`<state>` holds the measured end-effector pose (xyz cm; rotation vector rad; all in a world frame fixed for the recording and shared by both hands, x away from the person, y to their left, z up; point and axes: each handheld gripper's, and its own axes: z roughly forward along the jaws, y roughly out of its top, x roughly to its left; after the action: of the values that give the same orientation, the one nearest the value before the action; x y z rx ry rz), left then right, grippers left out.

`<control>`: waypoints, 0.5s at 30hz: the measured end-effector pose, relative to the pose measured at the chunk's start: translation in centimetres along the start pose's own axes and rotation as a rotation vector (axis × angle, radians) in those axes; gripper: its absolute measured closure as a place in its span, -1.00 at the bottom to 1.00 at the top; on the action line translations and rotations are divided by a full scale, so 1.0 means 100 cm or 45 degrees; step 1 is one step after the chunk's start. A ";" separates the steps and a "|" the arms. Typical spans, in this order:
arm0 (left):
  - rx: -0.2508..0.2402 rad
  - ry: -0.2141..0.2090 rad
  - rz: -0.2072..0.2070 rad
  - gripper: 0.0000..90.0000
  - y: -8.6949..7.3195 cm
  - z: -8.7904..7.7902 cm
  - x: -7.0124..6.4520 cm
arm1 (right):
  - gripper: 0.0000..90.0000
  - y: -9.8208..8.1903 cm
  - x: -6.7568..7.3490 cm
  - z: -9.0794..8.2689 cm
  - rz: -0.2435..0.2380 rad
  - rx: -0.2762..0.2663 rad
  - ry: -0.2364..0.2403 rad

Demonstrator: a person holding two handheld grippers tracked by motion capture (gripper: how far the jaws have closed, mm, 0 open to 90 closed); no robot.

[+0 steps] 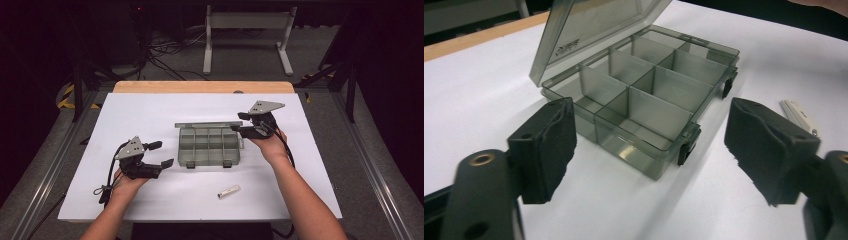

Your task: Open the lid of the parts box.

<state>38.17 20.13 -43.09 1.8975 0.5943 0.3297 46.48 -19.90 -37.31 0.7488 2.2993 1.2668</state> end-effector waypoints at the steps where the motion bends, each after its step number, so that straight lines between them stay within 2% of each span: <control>1: 0.000 0.000 0.000 -0.58 0.000 0.000 0.000 | 0.03 0.002 -0.002 0.001 0.001 -0.003 -0.002; 4: 0.000 0.029 0.001 -0.62 -0.002 -0.003 0.001 | 0.04 0.005 -0.004 0.003 -0.002 -0.006 -0.010; 6: 0.008 0.020 -0.013 -0.64 -0.002 -0.005 0.002 | 0.06 0.008 -0.008 0.004 -0.005 -0.007 -0.013; 8: 0.007 0.035 -0.009 -0.66 -0.003 -0.008 0.002 | 0.12 0.011 -0.011 0.007 -0.003 -0.016 -0.004; 12: -0.001 0.079 -0.010 -0.76 -0.005 -0.018 0.001 | 0.15 0.014 -0.018 0.012 0.015 -0.018 0.004; 15: -0.012 0.088 -0.026 -0.78 -0.009 -0.023 0.001 | 0.22 0.016 -0.022 0.016 0.025 -0.027 0.007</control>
<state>36.95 22.29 -43.00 1.8758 0.6563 0.3855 49.53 -19.55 -36.50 0.7640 2.2846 1.3011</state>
